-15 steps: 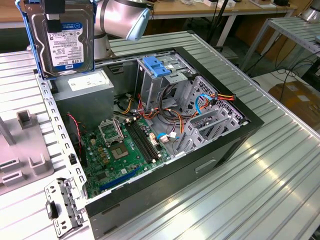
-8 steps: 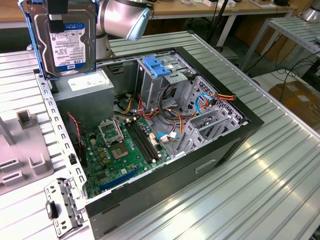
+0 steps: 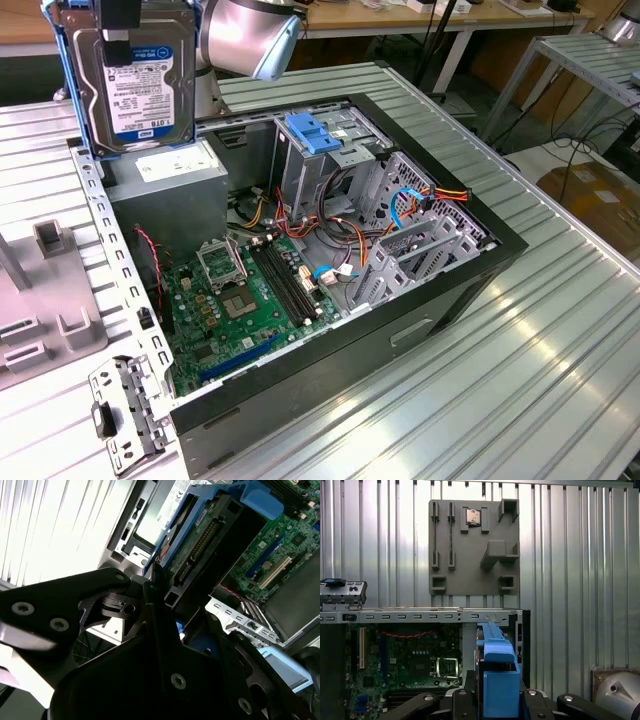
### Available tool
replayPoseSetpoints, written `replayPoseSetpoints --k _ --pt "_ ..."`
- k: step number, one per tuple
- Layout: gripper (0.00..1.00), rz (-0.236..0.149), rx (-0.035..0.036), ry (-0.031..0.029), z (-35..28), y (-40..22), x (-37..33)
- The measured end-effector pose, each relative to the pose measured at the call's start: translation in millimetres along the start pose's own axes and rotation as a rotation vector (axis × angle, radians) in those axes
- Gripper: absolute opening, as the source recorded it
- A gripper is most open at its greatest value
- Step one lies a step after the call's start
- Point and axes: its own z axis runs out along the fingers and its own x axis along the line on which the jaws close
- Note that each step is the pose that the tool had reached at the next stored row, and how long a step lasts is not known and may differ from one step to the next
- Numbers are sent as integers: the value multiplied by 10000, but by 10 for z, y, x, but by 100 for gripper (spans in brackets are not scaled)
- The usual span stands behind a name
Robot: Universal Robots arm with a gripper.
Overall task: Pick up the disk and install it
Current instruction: 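Pick up the disk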
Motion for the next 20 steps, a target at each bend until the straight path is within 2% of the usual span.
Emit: replayPoseSetpoints --k 20 --pt "37 0 0 0 0 -75 35"
